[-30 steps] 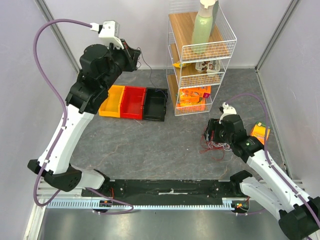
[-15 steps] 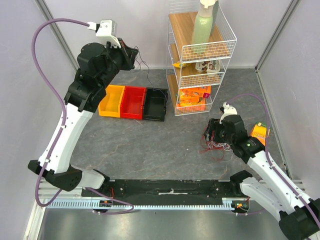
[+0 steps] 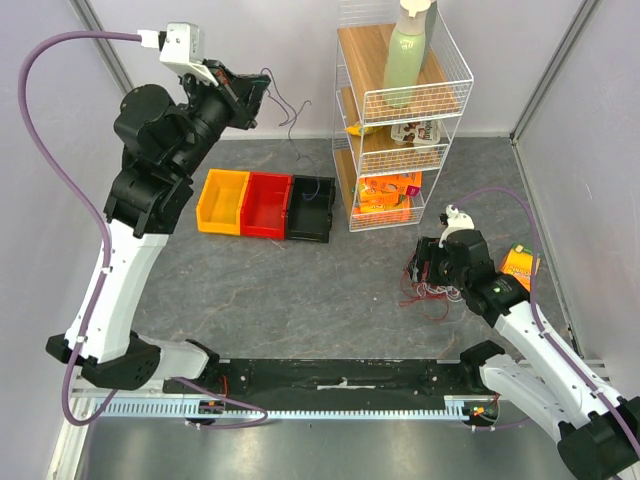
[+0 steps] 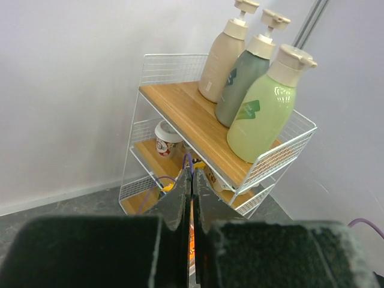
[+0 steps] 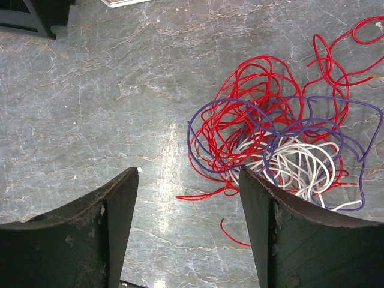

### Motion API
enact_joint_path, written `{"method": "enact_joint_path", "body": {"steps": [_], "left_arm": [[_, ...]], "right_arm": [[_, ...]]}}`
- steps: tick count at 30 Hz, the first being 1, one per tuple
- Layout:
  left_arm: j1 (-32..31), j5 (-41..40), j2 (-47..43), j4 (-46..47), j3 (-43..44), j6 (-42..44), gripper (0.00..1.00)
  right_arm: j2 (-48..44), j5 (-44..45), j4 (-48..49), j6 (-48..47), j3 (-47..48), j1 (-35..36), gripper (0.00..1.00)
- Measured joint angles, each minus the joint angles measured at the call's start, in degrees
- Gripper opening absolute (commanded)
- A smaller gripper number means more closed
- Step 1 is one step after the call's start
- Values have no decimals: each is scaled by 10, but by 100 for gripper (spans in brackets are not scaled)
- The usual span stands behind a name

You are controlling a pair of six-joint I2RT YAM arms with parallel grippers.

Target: Untangle the cables

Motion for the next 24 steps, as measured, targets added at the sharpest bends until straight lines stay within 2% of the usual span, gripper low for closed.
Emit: {"method": "enact_joint_path", "body": {"steps": [4,12,24], "left_arm": [[3,0,7,4,-10,0,2],[20,0,35,17,-85,0,1],[22,35,37,76,-300,-41,2]], "right_arm": [[0,0,0,-1,0,0,76],[0,0,0,-2,0,0,76],[0,0,0,-2,0,0,76]]}}
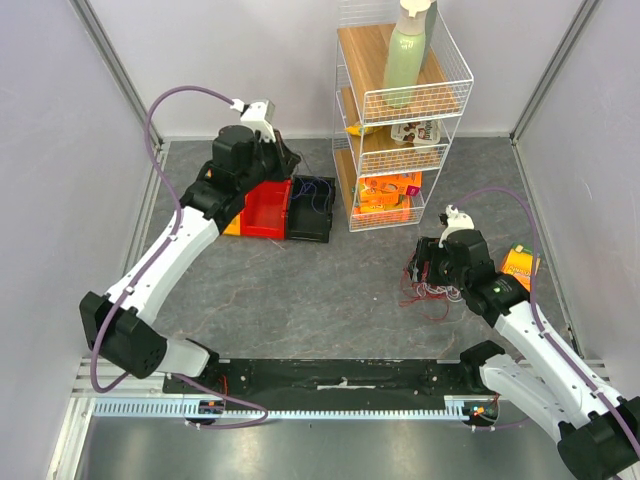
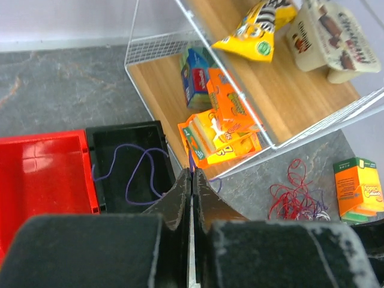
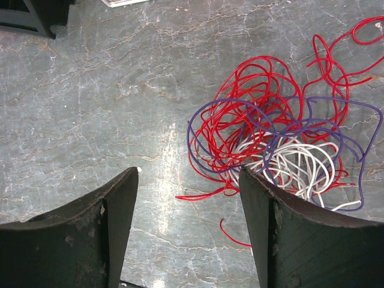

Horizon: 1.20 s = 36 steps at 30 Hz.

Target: Untangle the cables

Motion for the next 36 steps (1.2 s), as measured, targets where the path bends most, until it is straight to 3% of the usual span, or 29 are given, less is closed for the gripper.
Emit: {"method": "enact_joint_path", "body": {"steps": [8,28,36], "left_arm": [[0,-24,4,24,-68,-17,2],[17,-20,170,12,-17,-53,2],[29,12,172,5,-17,-75,22]], "right_arm": [[0,0,0,0,0,0,76],[17,61,-19,41,0,0,69],[19,99,-32,75,0,0,66]]}}
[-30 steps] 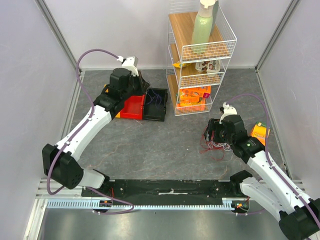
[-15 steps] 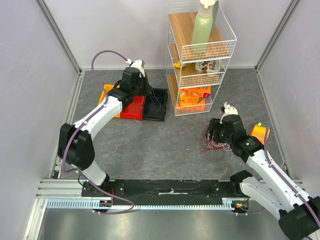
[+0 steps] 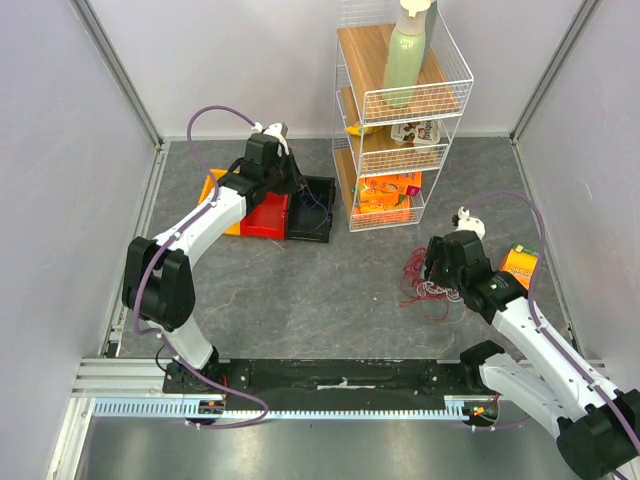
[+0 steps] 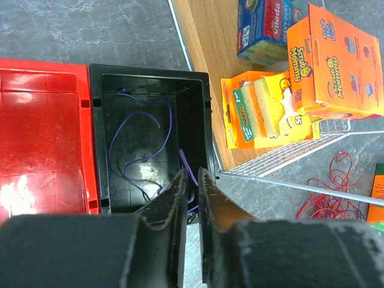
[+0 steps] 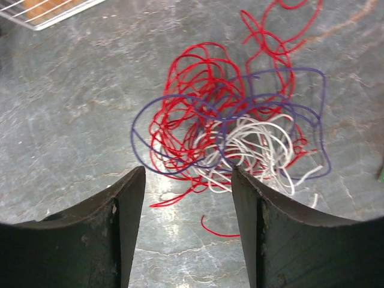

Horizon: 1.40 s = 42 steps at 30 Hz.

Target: Untangle the cables

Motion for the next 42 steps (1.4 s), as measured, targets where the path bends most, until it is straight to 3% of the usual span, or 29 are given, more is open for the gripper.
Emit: {"method": "enact_joint_path", "body": {"steps": [4,8,12,16,22,28,42], "left_arm": [[0,12,0,0,0,-3,32],[0,18,-1,0,-1,-4,49],[1,20,-7,0,-5,-6,78],[3,28,-28,-2,-14,-9,87],[3,46,-83,-6,-38,-9,95],[3,87,-169,-8,-81,-8,97],[3,149,-307,-32,-165,-1,96]], "right_arm": [[0,45,-24,27,0,-1,64],[0,71,-34,39,0,-11,64],[16,80,-35,41,0,-36,64],[42,63,-21,38,-3,-80,64],[81,2,28,15,-31,-108,65],[137,-79,90,-9,-56,-108,65],[262,-108,187,-33,-27,-108,64]]}}
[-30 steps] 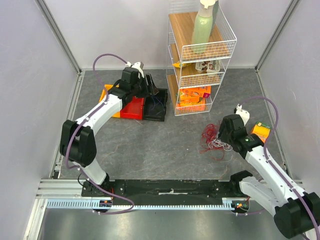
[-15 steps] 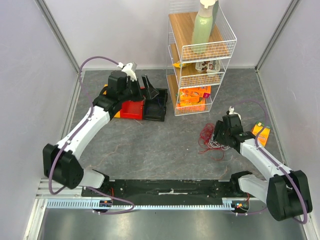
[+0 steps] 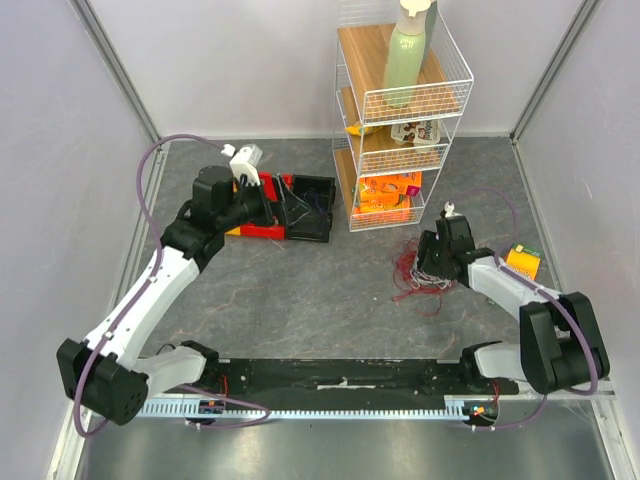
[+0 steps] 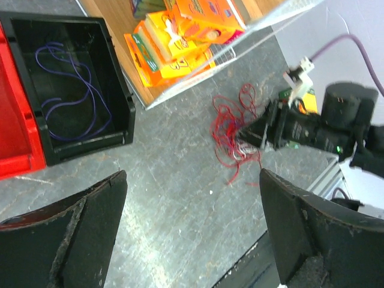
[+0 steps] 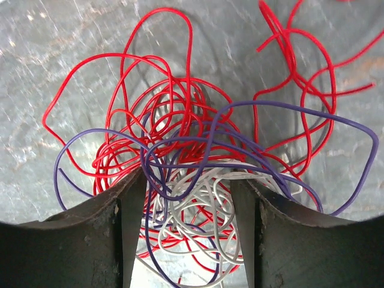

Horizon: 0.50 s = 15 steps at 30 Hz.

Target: Untangle the cables

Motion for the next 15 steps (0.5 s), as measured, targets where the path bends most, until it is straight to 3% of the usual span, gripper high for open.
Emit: {"method": "enact_joint_path", "body": {"steps": [7,9,15], "left_arm": [[0,52,-101,-13,-86,8,95],[0,69,-125,-19,-111,8,91],[-4,114,-148,-14,-169,-2,82]], "right_arm": [[63,-13,36,-31,47,18,54],[67,-21,41,-37,54,46,49],[61,-48,73,-35,44,191,48]]}}
